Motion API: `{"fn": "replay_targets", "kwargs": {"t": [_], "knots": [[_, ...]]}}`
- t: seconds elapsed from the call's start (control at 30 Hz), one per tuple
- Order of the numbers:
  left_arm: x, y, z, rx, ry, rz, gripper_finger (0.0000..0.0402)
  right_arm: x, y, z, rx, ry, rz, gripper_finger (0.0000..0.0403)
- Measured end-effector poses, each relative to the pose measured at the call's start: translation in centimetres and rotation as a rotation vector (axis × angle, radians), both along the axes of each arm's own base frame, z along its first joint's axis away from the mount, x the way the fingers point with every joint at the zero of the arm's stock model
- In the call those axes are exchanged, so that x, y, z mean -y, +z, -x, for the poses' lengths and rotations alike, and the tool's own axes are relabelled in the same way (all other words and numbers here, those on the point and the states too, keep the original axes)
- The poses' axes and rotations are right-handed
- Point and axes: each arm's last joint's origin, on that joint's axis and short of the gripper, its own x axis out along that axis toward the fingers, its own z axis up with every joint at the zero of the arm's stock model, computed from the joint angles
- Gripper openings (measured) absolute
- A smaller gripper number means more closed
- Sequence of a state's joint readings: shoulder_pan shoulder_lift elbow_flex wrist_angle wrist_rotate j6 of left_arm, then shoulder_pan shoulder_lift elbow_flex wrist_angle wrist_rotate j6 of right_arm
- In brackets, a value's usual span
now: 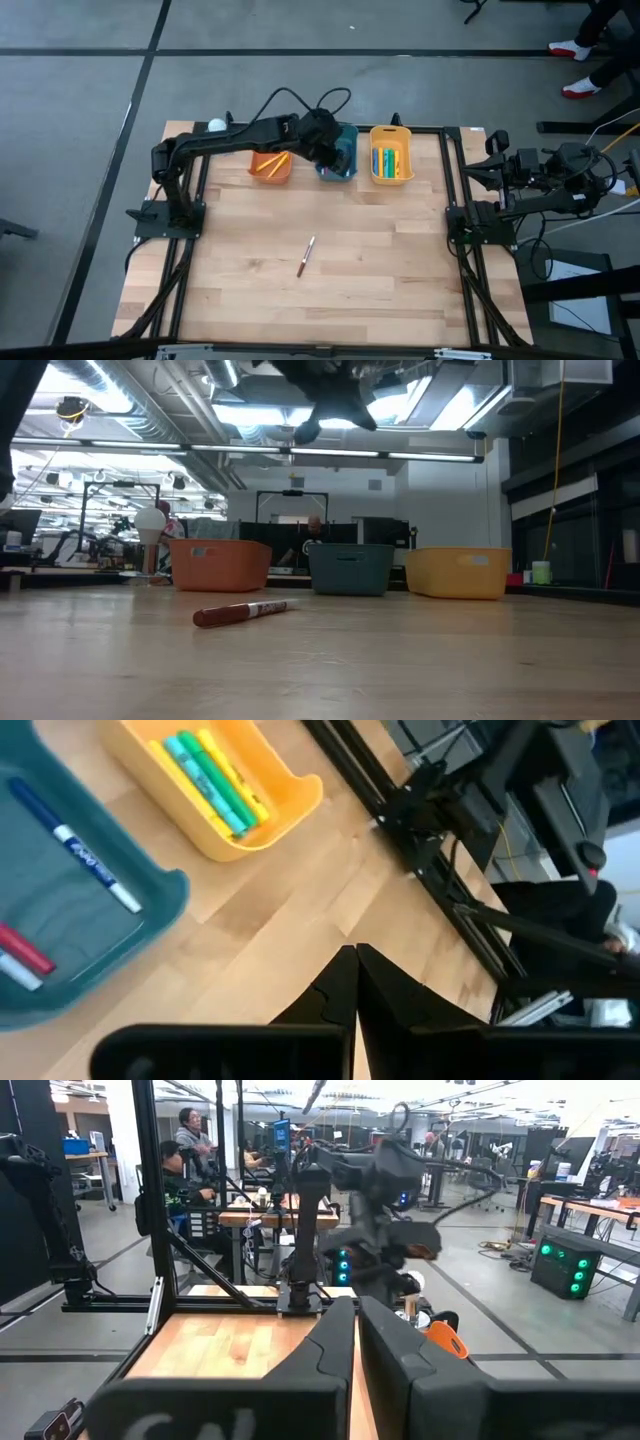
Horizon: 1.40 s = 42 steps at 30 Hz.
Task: Pick & Place Markers
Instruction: Put the brown marker pen into the blue bin
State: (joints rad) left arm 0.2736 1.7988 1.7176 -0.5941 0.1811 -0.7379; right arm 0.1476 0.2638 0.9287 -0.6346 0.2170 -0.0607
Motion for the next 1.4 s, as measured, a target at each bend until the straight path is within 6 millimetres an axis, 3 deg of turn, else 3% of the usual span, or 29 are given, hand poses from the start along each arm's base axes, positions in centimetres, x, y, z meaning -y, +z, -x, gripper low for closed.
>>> {"fn": "replay_targets", "kwargs": {"t": [0.33,0.97,1.4], "knots": [[5.3,1.4,-0.1,0.033,-0.122,-0.048,0.0002,0.0,0.0,0.0,0.0,0.0,0.0,0.0021],[14.4,1.3,-0.2,0.007,-0.251,0.084,0.0001,0.0,0.0,0.0,0.0,0.0,0.0,0.0021],[17.6,-0.7,2.1,-0.286,-0.155,0.128,0.0002,0.0,0.0,0.0,0.0,0.0,0.0,0.0021]]}}
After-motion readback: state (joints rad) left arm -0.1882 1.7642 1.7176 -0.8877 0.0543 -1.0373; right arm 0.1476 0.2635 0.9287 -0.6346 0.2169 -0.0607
